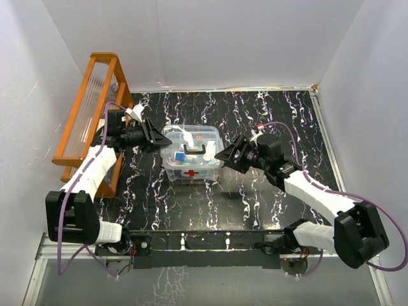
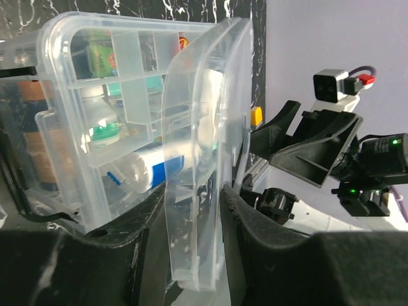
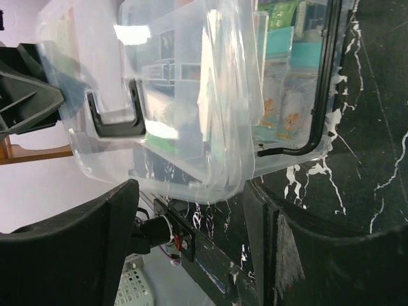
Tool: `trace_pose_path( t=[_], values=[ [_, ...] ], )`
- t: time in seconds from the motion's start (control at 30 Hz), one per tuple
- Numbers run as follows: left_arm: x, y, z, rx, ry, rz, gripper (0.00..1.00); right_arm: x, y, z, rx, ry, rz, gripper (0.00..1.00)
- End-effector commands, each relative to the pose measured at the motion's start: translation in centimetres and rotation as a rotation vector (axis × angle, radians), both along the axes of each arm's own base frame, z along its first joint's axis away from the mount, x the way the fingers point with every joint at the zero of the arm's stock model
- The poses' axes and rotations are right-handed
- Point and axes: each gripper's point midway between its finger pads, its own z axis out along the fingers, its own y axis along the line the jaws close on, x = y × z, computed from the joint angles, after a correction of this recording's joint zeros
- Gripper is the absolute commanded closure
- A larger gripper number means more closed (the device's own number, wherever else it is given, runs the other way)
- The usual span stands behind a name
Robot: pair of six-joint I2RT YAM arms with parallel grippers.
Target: Organize the medicine kit
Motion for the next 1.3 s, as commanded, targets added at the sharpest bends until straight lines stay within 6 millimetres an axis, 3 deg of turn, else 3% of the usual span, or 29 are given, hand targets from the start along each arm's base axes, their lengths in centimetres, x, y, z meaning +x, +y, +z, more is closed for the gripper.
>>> trace_pose_path(
  t=[0.0, 0.3, 0.57, 0.9, 1.13, 1.27],
  values=[
    [-0.1, 0.9, 1.5, 0.012, -0.063, -0.034, 0.68, 1.7, 1.3, 4.5, 0.057, -0.143, -0.013, 0.36],
    [1.3, 2.3, -0.6, 0.046, -0.014, 0.000, 0.68, 2.4, 0.2, 2.0, -0.031, -0.086, -0.097, 0.33],
    [3.0, 2.6, -1.6, 0.059, 0.012, 0.000, 0.64, 4.1, -1.3, 1.6, -0.186, -0.104, -0.143, 0.34],
    [4.8, 3.2, -2.6, 0.113, 0.044, 0.035, 0.59, 4.6, -0.7, -0.6, -0.251, -0.066, -0.088, 0.43],
    [5.8, 5.7, -4.1, 0.273, 0.084, 0.134, 0.52, 4.8, -0.7, -1.0, -0.259, -0.056, -0.088, 0.46],
    [5.4, 5.5, -3.4, 0.261, 0.067, 0.120, 0.41, 4.7, -0.5, -0.6, -0.250, -0.059, -0.083, 0.50]
  ],
)
